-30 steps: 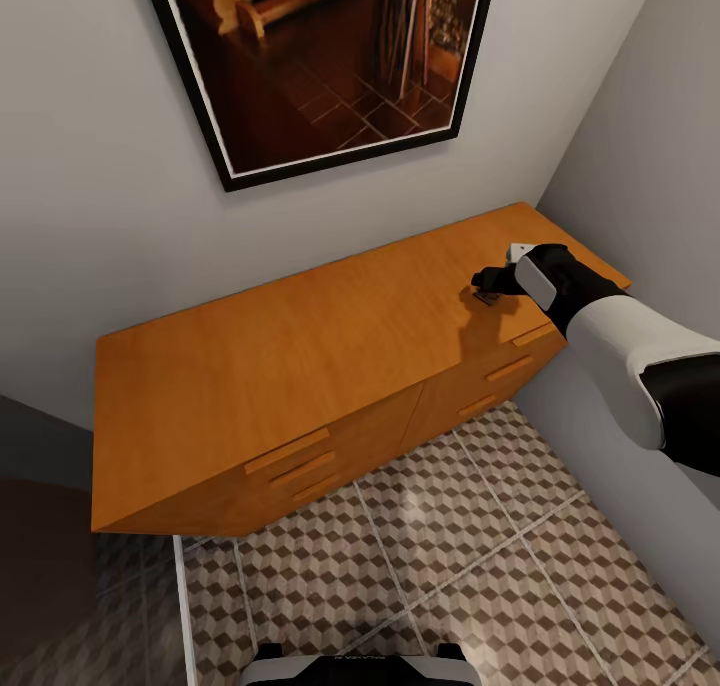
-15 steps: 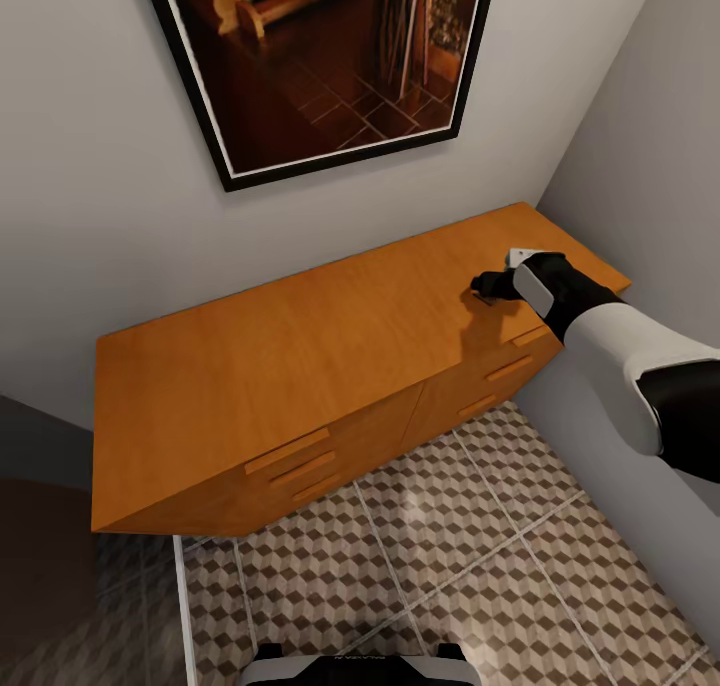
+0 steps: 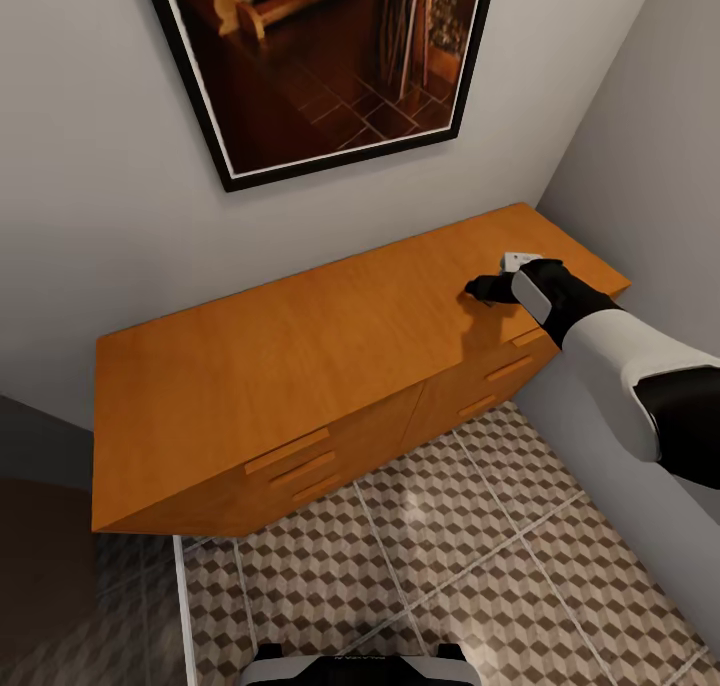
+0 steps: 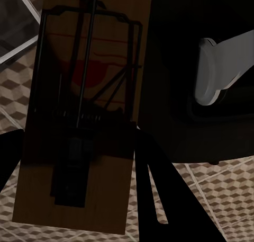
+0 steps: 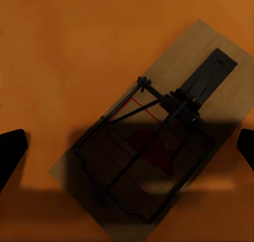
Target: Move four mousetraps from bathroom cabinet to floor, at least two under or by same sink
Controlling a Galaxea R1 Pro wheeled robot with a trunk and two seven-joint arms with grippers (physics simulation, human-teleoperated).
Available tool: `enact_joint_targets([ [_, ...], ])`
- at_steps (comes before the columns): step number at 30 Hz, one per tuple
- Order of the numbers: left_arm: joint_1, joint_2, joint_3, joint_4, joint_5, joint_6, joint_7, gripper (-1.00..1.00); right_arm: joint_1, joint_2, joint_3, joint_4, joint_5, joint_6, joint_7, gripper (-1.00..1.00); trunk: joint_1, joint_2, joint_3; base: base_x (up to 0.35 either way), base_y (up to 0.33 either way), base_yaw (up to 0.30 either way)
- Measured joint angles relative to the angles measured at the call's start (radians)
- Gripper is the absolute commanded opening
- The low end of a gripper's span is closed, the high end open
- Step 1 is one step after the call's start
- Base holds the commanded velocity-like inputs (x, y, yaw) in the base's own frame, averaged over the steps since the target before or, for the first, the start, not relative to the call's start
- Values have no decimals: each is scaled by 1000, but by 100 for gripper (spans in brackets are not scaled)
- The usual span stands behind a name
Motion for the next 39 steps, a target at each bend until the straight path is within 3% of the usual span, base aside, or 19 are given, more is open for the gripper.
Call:
enact_joint_targets([
  [29, 0, -8, -1, 0, 0, 0, 0, -100, 1, 0, -2, 2, -8, -15, 5, 100, 0, 0, 0, 0, 0, 0],
  [30, 0, -9, -1, 0, 0, 0, 0, -100, 1, 0, -2, 2, -8, -15, 5, -100, 0, 0, 0, 0, 0, 0],
  [39, 0, -9, -1, 0, 0, 0, 0, -100, 1, -1, -7, 0, -12, -15, 6, -100, 0, 0, 0, 0, 0, 0],
])
